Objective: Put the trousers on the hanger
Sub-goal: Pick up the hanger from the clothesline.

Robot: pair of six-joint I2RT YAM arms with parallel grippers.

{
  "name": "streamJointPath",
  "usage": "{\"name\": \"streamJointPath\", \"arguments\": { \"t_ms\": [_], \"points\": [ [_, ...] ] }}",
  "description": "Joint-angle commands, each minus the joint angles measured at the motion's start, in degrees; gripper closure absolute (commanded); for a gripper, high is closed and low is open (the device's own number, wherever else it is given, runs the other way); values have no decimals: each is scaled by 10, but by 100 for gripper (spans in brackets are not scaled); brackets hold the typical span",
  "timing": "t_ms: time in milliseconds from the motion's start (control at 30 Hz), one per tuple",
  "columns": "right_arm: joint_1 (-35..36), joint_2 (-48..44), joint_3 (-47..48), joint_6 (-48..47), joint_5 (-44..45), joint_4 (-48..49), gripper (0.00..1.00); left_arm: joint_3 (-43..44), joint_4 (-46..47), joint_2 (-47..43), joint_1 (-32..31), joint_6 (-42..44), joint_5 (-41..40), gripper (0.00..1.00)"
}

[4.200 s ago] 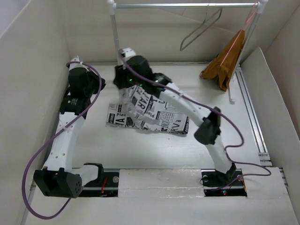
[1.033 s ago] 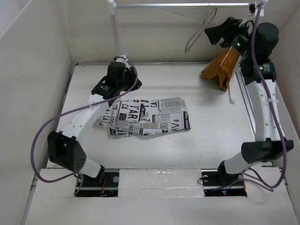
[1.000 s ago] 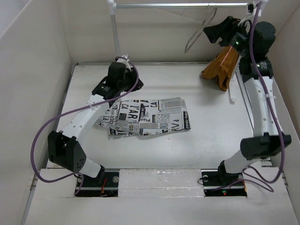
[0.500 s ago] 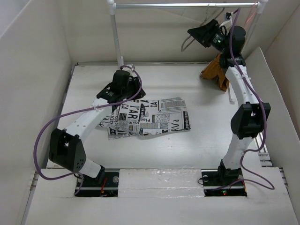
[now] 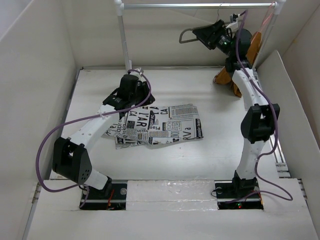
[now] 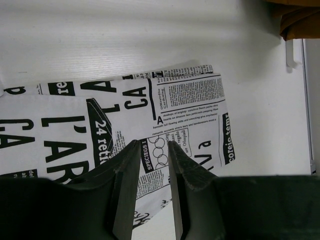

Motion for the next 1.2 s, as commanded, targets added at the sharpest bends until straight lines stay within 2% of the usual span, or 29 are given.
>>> {"name": "streamJointPath", "arguments": {
  "t_ms": [0,133,300,367,400,433,500,567,600,667,767,900,1033,1167],
  "points": [
    [11,8,43,6,36,14,25,10,20,-5,-1,-3,4,75],
    [11,28,53,27,54,56,23,1,24,-7,-1,-7,6,75],
    [16,45,71,31,43,57,23,-5,23,-9,-1,-7,3,76],
    [16,45,72,27,50,43,28,-3,23,-8,-1,-7,4,76],
    [16,47,68,33,51,49,42,-2,22,-7,-1,-8,4,77],
    [16,47,64,36,51,50,42,-2,22,-7,-1,-8,4,77],
    [22,38,53,37,52,54,62,5,20,-7,-1,-7,3,77],
    [22,27,46,16,50,31,64,18,13,-7,-1,-7,1,77],
    [22,13,44,7,48,22,70,25,11,-4,-1,-6,4,77],
    [22,1,38,-16,38,3,72,44,7,-3,-1,-7,11,77],
    [17,-21,40,-44,23,-24,81,67,3,3,-1,-7,19,77],
    [12,-52,11,-51,-7,-26,83,110,-9,17,-1,-8,32,76],
    [6,-87,-38,-79,-56,-32,86,190,-26,29,-1,-18,75,64],
    [6,-120,-89,-103,-83,-37,88,269,-11,41,-1,-36,114,57]
  ]
}}
